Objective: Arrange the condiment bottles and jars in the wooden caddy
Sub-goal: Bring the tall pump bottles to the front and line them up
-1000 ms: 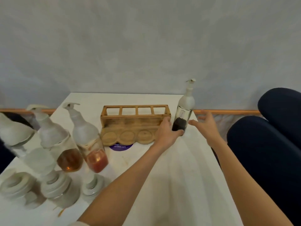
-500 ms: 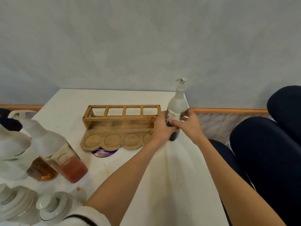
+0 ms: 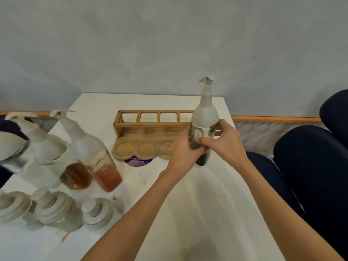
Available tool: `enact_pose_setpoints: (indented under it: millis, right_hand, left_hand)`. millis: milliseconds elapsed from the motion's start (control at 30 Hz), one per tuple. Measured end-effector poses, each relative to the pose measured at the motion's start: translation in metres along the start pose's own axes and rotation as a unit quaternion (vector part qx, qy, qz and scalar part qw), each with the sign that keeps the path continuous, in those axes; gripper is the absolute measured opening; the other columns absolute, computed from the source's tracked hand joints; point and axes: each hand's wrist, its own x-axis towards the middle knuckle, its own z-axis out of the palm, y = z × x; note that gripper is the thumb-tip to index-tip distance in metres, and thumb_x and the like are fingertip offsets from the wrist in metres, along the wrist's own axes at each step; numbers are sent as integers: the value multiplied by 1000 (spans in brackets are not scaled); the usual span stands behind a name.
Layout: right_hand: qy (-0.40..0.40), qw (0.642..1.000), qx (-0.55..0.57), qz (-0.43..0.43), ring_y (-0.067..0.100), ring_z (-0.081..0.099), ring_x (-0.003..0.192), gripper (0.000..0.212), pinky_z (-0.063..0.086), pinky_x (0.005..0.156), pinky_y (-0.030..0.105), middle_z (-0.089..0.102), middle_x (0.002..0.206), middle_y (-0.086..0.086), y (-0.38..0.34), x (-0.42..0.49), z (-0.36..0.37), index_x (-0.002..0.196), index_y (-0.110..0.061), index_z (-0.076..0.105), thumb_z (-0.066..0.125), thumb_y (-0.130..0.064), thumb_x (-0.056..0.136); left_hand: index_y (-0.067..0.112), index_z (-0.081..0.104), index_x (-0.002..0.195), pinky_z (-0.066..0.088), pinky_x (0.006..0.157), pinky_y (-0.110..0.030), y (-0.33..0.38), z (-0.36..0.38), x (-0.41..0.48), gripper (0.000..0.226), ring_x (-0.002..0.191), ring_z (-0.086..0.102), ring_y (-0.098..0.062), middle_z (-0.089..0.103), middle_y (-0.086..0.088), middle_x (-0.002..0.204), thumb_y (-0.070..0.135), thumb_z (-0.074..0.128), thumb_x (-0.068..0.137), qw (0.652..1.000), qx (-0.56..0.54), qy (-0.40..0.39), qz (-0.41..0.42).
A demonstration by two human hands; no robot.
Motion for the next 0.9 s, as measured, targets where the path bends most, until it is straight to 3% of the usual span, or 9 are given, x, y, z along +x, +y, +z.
enact_pose_setpoints:
  millis: [167, 300, 400, 500, 667, 767, 900]
  right_hand:
    - [-39, 999, 38, -7, 1, 57, 88, 65, 40, 61, 2, 63, 103, -9, -32, -34, 42, 122, -19, 57, 86, -38, 67]
    - [-67, 997, 47, -15, 8, 60, 95, 69, 43, 70, 11, 64, 104, -8, -53, -50, 79, 123, -23, 56, 87, -41, 64]
    - [-77, 996, 38, -22, 2, 57, 92, 68, 39, 69, 10, 64, 102, -11, -64, -61, 99, 122, -23, 57, 87, -40, 63]
    - [-86, 995, 41, -19, -8, 53, 86, 63, 43, 69, 11, 62, 97, -14, -72, -70, 114, 117, -21, 59, 87, -37, 63]
    - [-97, 995, 22, -19, -4, 52, 83, 66, 37, 66, 4, 58, 98, -14, -75, -82, 129, 120, -17, 58, 87, -36, 64]
    - [-94, 995, 24, -26, -12, 50, 81, 66, 36, 64, 1, 57, 98, -14, -77, -86, 130, 121, -16, 57, 87, -36, 65]
    - [-104, 994, 31, -29, -4, 51, 87, 70, 35, 65, 1, 57, 102, -14, -78, -88, 130, 125, -16, 55, 87, -36, 67]
  left_hand:
    - [22, 49, 129, 41, 66, -4, -21, -47, -44, 56, 94, 54, 2, 56, 16, 110, 25, 78, 81, 999, -11, 50, -13]
    - [18, 48, 130, 43, 72, -1, -43, -72, -71, 54, 98, 56, 4, 59, 13, 114, 22, 75, 83, 994, -24, 107, -25]
    - [22, 49, 130, 52, 90, -20, -61, -83, -83, 55, 109, 58, -7, 61, 6, 120, 27, 75, 81, 990, -15, 139, -34]
    - [28, 46, 131, 53, 95, -40, -72, -89, -93, 58, 115, 58, -13, 60, 5, 123, 33, 71, 79, 985, -20, 167, -49]
    - [30, 38, 138, 53, 98, -42, -78, -86, -104, 66, 120, 56, -15, 52, 4, 130, 15, 70, 83, 978, -53, 192, -67]
    - [22, 35, 143, 52, 99, -39, -75, -88, -105, 69, 121, 55, -15, 50, 1, 132, 9, 70, 84, 977, -49, 195, -71]
    - [18, 31, 146, 50, 101, -40, -73, -89, -107, 75, 123, 52, -16, 49, -2, 135, 4, 69, 82, 978, -22, 189, -83]
